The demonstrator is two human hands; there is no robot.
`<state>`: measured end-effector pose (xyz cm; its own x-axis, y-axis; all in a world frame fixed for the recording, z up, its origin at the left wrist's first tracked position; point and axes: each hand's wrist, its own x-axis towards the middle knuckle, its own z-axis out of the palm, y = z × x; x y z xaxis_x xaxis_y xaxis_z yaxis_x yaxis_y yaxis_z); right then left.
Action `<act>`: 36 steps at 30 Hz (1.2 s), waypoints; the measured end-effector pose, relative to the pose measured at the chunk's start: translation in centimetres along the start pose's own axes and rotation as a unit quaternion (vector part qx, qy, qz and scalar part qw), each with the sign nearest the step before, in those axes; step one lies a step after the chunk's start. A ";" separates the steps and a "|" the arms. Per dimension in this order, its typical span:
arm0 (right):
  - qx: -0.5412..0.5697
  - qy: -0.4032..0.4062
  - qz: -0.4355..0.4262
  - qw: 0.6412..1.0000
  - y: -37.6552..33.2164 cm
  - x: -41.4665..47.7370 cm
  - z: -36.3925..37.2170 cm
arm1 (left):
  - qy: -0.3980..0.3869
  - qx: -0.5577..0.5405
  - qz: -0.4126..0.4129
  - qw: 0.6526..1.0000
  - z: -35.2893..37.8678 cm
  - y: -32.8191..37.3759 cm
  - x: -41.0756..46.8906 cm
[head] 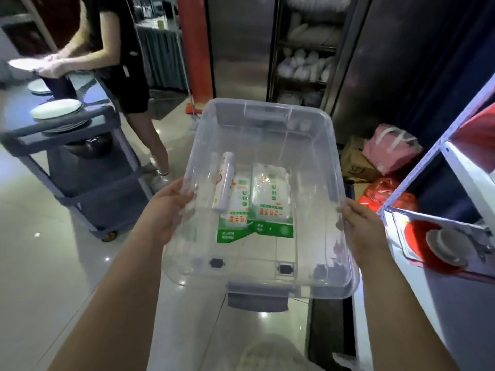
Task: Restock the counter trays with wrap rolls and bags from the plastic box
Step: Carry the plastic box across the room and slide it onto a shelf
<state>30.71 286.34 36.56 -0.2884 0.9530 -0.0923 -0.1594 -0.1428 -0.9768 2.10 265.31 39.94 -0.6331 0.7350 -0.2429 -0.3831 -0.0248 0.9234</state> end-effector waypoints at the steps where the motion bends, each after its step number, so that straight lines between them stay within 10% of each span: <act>1: -0.004 0.005 -0.002 1.000 -0.2 1.8 0.4 | -0.002 0.008 0.004 1.000 0.7 0.5 2.1; 14: -0.092 0.263 0.011 0.960 8.9 14.3 0.6 | -0.134 0.140 -0.137 0.972 9.9 -4.1 33.2; 26: -0.071 0.576 0.124 0.805 17.7 11.3 5.5 | -0.440 0.339 -0.236 0.797 23.5 -13.3 47.2; 36: -0.100 0.708 0.215 0.666 22.7 10.6 3.2 | -0.441 0.441 -0.221 0.750 31.1 -23.5 45.0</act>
<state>21.01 292.36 14.05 0.9341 0.1528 -0.3225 -0.1797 -0.5794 -0.7950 3.51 320.01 16.57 0.2650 0.7107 -0.6517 0.4156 0.5256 0.7423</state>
